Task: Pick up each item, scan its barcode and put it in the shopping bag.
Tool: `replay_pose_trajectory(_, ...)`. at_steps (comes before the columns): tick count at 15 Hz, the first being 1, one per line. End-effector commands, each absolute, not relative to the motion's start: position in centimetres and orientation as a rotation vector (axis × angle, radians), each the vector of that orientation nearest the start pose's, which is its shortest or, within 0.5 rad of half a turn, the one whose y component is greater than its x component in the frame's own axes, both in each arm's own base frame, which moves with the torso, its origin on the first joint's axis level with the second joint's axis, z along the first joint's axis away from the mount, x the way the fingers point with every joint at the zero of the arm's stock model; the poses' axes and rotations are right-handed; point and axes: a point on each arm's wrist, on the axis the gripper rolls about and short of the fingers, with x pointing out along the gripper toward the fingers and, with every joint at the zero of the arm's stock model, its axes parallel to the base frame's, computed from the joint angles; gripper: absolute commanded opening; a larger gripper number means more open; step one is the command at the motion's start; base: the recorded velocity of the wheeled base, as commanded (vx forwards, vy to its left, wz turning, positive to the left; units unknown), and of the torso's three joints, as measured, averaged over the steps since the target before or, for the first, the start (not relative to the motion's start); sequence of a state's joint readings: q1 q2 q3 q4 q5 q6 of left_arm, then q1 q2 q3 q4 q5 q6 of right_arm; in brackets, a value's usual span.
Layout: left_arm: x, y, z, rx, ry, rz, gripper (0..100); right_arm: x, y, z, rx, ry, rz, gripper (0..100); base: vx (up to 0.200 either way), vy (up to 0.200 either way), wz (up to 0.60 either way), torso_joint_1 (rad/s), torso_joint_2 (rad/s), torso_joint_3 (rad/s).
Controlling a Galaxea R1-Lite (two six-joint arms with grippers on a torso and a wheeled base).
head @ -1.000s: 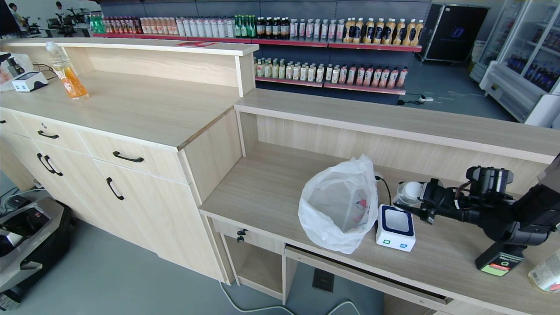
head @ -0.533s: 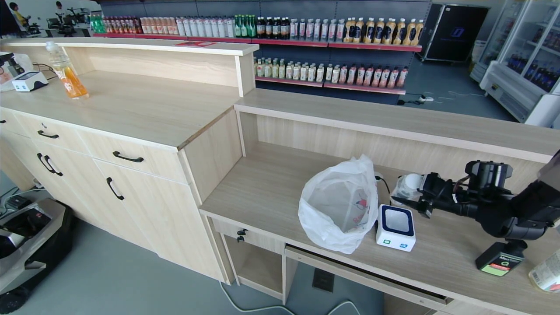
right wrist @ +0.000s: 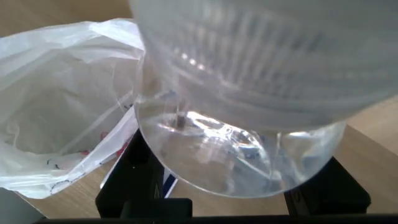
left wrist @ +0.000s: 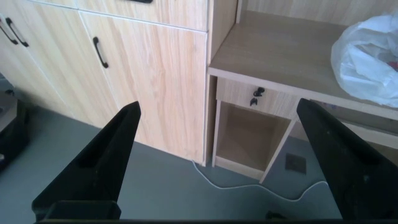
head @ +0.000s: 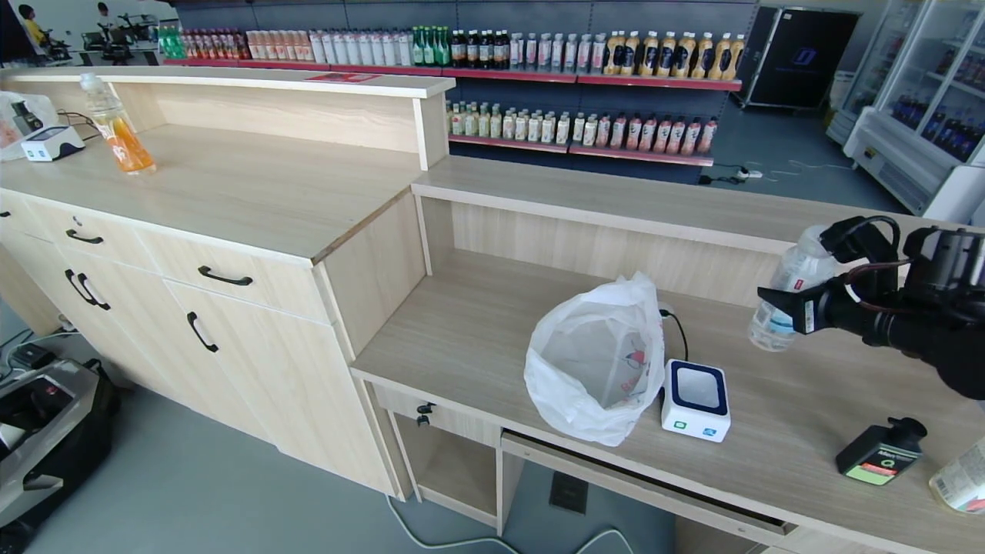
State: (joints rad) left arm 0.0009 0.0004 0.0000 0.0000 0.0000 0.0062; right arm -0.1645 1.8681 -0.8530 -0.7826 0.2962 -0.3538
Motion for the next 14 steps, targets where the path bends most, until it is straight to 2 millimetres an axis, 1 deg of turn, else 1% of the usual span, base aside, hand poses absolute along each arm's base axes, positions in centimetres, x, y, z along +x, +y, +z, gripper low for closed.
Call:
replay_pose_trajectory(1, -2.3, 0.0, 7.5, 0.006, 0.000, 0.002, 100, 30.6, -4.7, 16.8, -0.328, 0.185, 0.137, 0, 0.000, 0.000, 0.00, 0.000, 0.00, 0.000)
replay_pose_trajectory(2, -2.3, 0.0, 7.5, 0.006, 0.000, 0.002, 100, 29.8, -4.7, 16.6, -0.346, 0.214, 0.078, 0, 0.000, 0.000, 0.00, 0.000, 0.00, 0.000)
replay_pose_trajectory(4, -2.3, 0.0, 7.5, 0.006, 0.000, 0.002, 100, 29.5, -4.9, 16.7, -0.437, 0.243, -0.055, 0, 0.000, 0.000, 0.00, 0.000, 0.00, 0.000)
replay_pose_trajectory(6, -2.3, 0.0, 7.5, 0.006, 0.000, 0.002, 100, 29.3, -5.0, 17.2, -0.477, 0.204, -0.077, 0, 0.000, 0.000, 0.00, 0.000, 0.00, 0.000)
replay_pose_trajectory(8, -2.3, 0.0, 7.5, 0.006, 0.000, 0.002, 100, 29.2, -5.0, 17.5, -0.481, 0.175, -0.088, 0, 0.000, 0.000, 0.00, 0.000, 0.00, 0.000)
replay_pose_trajectory(11, -2.3, 0.0, 7.5, 0.006, 0.000, 0.002, 100, 30.1, -4.5, 17.4, -0.490, 0.143, -0.112, 0, 0.000, 0.000, 0.60, -0.009, 0.00, 0.004)
replay_pose_trajectory(14, -2.3, 0.0, 7.5, 0.006, 0.000, 0.002, 100, 31.6, -4.1, 16.3, -0.494, 0.129, -0.104, 0, 0.000, 0.000, 0.60, 0.005, 0.00, -0.001)
